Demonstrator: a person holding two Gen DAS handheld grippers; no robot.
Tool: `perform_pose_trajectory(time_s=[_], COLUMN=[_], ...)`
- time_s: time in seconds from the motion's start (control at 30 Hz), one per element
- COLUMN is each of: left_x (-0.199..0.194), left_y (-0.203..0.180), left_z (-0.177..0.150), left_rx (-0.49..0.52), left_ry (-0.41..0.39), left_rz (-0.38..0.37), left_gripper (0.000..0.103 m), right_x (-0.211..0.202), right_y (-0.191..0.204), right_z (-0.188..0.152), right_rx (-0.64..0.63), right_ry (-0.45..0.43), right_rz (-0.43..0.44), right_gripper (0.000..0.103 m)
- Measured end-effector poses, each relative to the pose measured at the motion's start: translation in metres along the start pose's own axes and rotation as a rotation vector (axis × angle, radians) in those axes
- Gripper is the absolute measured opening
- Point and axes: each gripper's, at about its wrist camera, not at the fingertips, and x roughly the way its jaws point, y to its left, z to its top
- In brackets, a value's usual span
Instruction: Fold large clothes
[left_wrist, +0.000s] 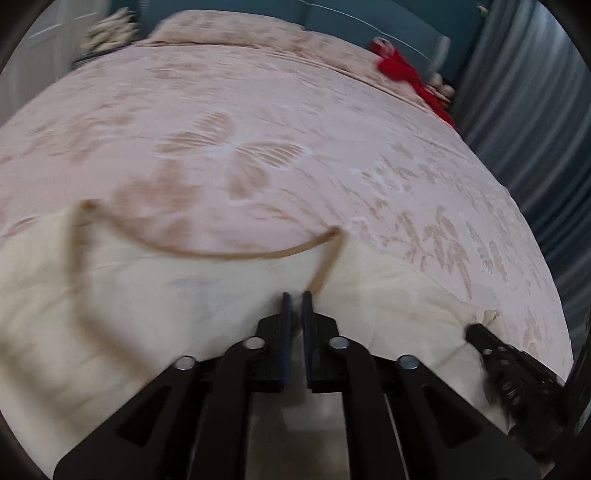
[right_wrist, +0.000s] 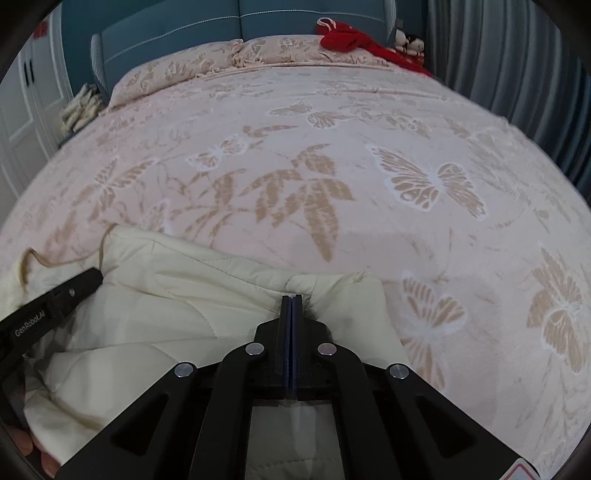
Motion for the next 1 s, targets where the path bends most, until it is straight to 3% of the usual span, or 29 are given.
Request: perform_pose_trajectory(time_s=[0.07,0.13,0.17,0.2,0.37,0.47,0.6,0.73,0.8,1.0], left_x=[-0.045,-0.089,-0.112,-0.128,-0.216,-0.268,-0.314,-0.340,-0.342,-0.339], left_y=[0.018,0.033,0.044,0.052,0.111,0.149,0.196,0.243,0.255,0.244], left_z=[-0.007,-0.017,-0.026,-0.034,-0.102,-0.164,-0.229,-0.285,-0.307,-0.330], left_rx=[-0.039,-0.024,-0.016,-0.019,-0.092,-0.125,-0.191,-0.345,-0.413,-0.469], left_ry=[-0.054,-0.101,-0.105,-0.103,-0.055,-0.027,0.007,0.034,0.063,0.050], left_rz=[-0.072,-0.042,-0.026,-0.029,-0.063,-0.009,0.056,0.058,0.014,-0.094], left_gripper=[0.032,0.044,0.050,0.051,0.065,0.077,0.082,0.083,0.083,0.082], right_x=[-0.037,-0.084,-0.101,-0.124,-0.203,-0.242,-0.283,-0.294,-0.290,-0.271], right_y=[-0.007,-0.016,-0.018,-0.021,-0.021,-0.023,-0.052,-0.098,-0.118,-0.138], right_z=[-0.001,-0.010,-0.016,-0.025,-0.093,-0.149,-0.226,-0.280,-0.295,-0.319], right_rx=[0.031,0.037,0.038,0.036,-0.073,-0.139,-0.181,-0.095,-0.022,0.170], right_ry=[-0.036,-0.105,-0.117,-0.129,-0.124,-0.127,-0.084,0.009,0.048,0.136], right_rz=[-0.023,-0.003,0.024,0.067,0.128,0.111,0.062,0.039,0.051,0.137], right_gripper=[0.006,0.027,0.043,0.051,0.060,0.069,0.077,0.078,0.078,0.078])
